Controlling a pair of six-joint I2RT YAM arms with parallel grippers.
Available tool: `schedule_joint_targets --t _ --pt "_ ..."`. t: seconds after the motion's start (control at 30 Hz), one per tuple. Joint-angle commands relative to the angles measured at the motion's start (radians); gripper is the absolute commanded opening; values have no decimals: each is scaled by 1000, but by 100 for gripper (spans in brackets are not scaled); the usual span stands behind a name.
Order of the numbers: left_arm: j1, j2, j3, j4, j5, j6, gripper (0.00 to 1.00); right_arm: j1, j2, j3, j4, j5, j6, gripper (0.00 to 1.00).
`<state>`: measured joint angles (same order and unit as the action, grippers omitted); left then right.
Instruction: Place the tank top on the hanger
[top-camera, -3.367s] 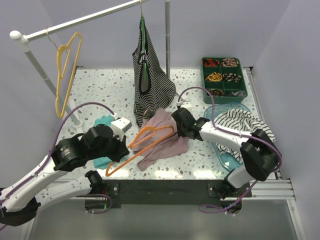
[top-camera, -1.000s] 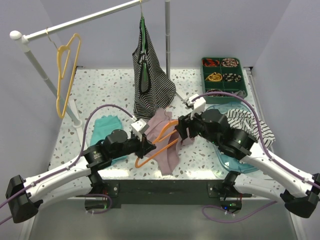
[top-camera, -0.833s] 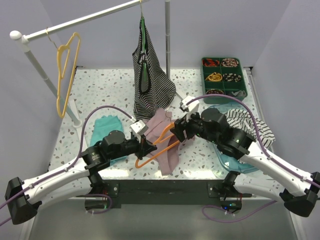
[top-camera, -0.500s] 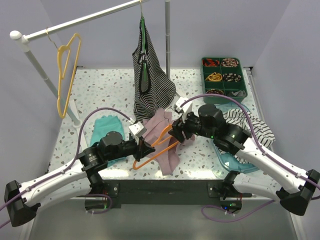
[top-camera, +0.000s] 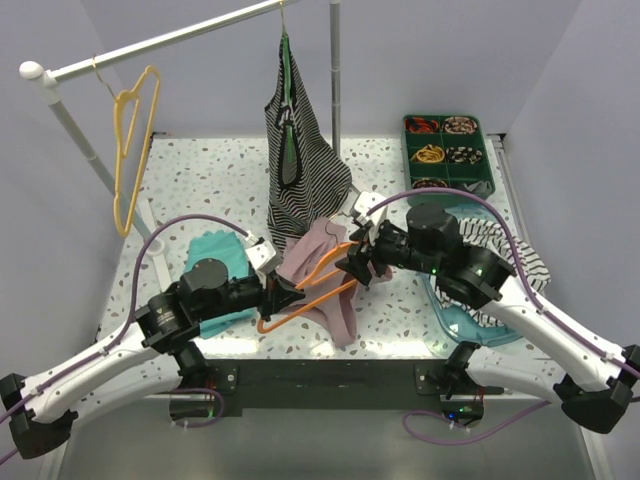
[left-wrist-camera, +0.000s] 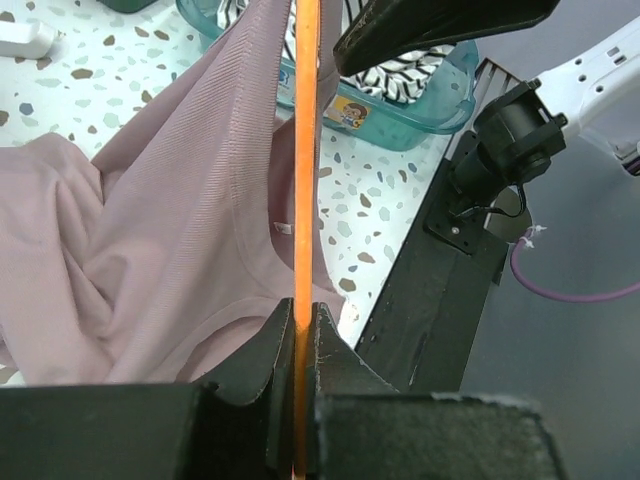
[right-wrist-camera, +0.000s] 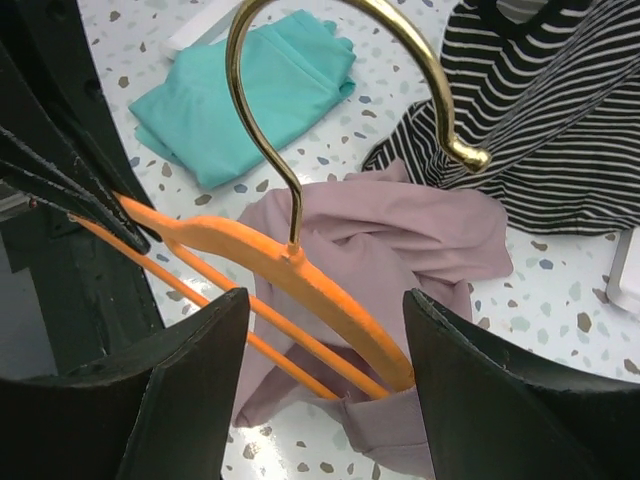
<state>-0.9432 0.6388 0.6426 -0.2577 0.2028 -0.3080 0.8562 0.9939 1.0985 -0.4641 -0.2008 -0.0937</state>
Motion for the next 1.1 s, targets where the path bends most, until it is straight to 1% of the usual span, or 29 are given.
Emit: schedule_joint_targets --t 0.0,0.07,0.13,0.17,0.2,0.27,0.33,0.43,0.57,0.67,0.73,0.83,0.93,1.0,1.07 --pt "-2 -11 72 64 18 50 0 0 25 63 -41 -117 -38 65" --pt "-2 -5 81 69 20 63 0 -5 45 63 -42 -135 -46 64" --pt "-2 1 94 58 6 76 0 -13 54 61 -24 -199 -43 62" --pt "-2 7 98 55 0 79 0 -13 60 66 -25 -222 -43 57" --pt "-2 9 107 52 -15 83 0 -13 68 73 -31 -247 -43 54" --pt "0 2 115 54 -29 92 0 -13 83 81 -44 -268 -47 40" --pt "0 1 129 66 -66 96 0 -13 88 83 -39 -302 -47 40" --pt "0 21 146 67 -137 95 0 -13 92 81 -31 -348 -41 37" --pt "0 50 146 119 -177 92 0 -13 85 74 -16 -420 -25 37" --pt "6 41 134 176 -198 99 0 -13 66 52 16 -460 -3 37" --pt "18 35 123 219 -139 109 0 -13 54 43 25 -471 0 37" --pt "61 22 132 225 -51 119 0 -13 37 44 13 -462 -1 40" --pt "121 -10 144 209 62 118 0 -13 17 54 -5 -469 -17 45" --pt "164 -33 160 187 146 119 0 -13 5 60 -8 -477 -21 46" --pt "178 -54 175 150 171 122 0 -14 -9 67 -13 -506 -32 47"
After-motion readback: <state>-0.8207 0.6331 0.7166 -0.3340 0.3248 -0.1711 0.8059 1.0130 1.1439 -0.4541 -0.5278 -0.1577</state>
